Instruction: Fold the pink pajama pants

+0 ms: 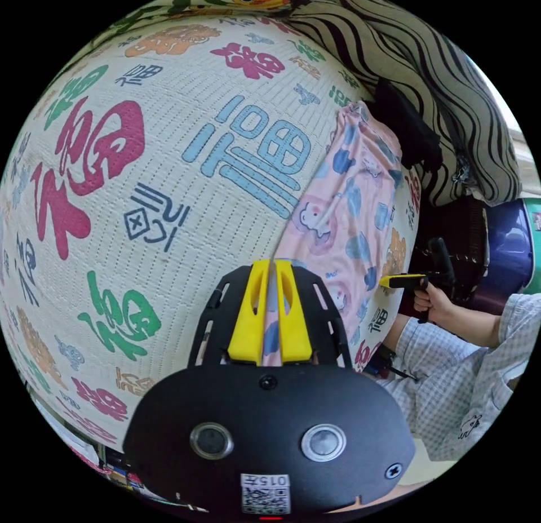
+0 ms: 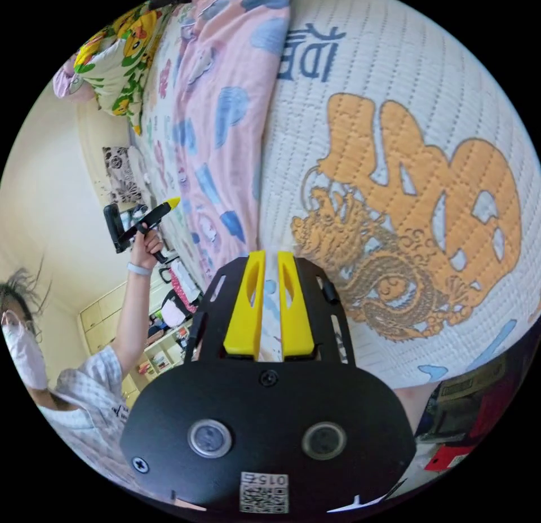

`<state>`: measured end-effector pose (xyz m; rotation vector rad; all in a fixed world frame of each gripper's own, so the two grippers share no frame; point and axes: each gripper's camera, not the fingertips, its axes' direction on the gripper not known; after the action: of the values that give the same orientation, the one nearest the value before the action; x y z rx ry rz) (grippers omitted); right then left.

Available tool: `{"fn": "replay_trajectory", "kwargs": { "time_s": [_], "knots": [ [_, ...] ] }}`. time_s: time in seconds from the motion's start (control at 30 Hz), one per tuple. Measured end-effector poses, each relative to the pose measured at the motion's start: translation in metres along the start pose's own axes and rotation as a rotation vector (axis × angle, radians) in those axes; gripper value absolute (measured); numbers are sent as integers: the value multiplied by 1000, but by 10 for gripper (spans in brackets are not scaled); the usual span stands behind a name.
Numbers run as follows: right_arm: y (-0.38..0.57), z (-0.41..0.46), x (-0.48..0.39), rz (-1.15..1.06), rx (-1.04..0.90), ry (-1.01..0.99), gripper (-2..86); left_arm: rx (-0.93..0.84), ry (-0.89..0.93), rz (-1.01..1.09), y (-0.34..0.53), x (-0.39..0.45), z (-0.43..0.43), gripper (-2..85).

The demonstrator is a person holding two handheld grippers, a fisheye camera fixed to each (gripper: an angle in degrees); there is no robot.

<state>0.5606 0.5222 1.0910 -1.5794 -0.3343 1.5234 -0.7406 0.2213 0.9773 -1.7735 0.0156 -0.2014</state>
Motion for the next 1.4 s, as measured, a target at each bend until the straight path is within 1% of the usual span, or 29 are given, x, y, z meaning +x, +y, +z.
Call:
{"fn": "replay_trajectory", "kwargs": {
  "time_s": [0.07, 0.13, 0.2, 0.27, 0.3, 0.33, 0.4, 0.47, 0.57, 0.7, 0.77, 0.8, 0.87, 0.9, 0.97, 1.0, 1.03, 1.07, 1.1, 1.13, 1.17, 1.2, 1.27, 1.3, 1.33, 1.37, 1.4],
  "knots": [
    [18, 32, -25, -49, -104, -39, 73, 52, 23, 14, 40, -10, -1, 32],
    [32, 66, -47, -86, -194, -24, 82, 39, 29, 20, 79, -21, 6, 43],
    [44, 104, -68, -103, -258, -22, 86, -25, 4, -3, 120, -37, 26, 48],
    [58, 149, -91, -84, -310, -15, 76, -128, -38, -67, 171, -64, 65, 47],
    [61, 159, -95, -67, -321, 3, 70, -141, -42, -82, 182, -70, 75, 41],
    [68, 173, -101, -22, -319, 50, 38, -153, -47, -104, 201, -83, 94, 29],
    [79, 183, -111, 1, -307, 34, 16, -146, -68, -88, 225, -97, 121, 7],
    [99, 190, -128, -17, -313, 77, 9, -82, -87, -117, 245, -117, 142, 0],
    [126, 205, -154, -65, -307, 136, 11, -32, -180, -91, 269, -128, 168, -2],
    [153, 229, -193, -76, -316, 185, 42, 1, -188, -110, 314, -129, 214, 2],
    [177, 243, -224, -111, -365, 271, 80, 159, -223, -239, 379, -129, 219, 6],
    [183, 247, -232, -122, -390, 312, 81, 192, -246, -293, 400, -128, 220, 7],
    [210, 267, -263, -219, -482, 464, 84, 298, -397, -533, 499, -112, 227, 13],
    [216, 274, -272, -255, -504, 492, 84, 334, -402, -594, 527, -107, 232, 15],
    [245, 311, -317, -418, -568, 550, 84, 458, -314, -863, 638, -96, 274, 30],
    [253, 323, -330, -472, -584, 545, 84, 473, -284, -929, 665, -95, 290, 34],
    [271, 351, -358, -592, -632, 526, 84, 492, -225, -1074, 714, -94, 326, 45],
    [291, 383, -386, -717, -695, 501, 85, 513, -127, -1192, 758, -94, 366, 54],
    [301, 401, -399, -778, -733, 482, 86, 538, -69, -1242, 777, -94, 386, 59],
    [320, 437, -424, -877, -807, 454, 89, 616, 49, -1317, 809, -93, 424, 66],
    [340, 474, -450, -977, -885, 407, 92, 691, 136, -1334, 830, -92, 457, 71],
    [349, 492, -462, -1021, -926, 389, 94, 720, 160, -1340, 838, -91, 471, 72],
    [389, 559, -510, -1183, -1035, 369, 104, 831, 201, -1371, 861, -90, 521, 79],
    [399, 574, -521, -1223, -1058, 376, 105, 860, 211, -1378, 867, -91, 532, 80],
    [419, 604, -539, -1300, -1105, 411, 111, 899, 235, -1405, 877, -94, 554, 86],
    [439, 632, -552, -1366, -1145, 496, 118, 923, 264, -1440, 887, -98, 578, 92],
    [449, 645, -557, -1399, -1164, 550, 124, 935, 282, -1457, 892, -100, 590, 95]
  ]
}}
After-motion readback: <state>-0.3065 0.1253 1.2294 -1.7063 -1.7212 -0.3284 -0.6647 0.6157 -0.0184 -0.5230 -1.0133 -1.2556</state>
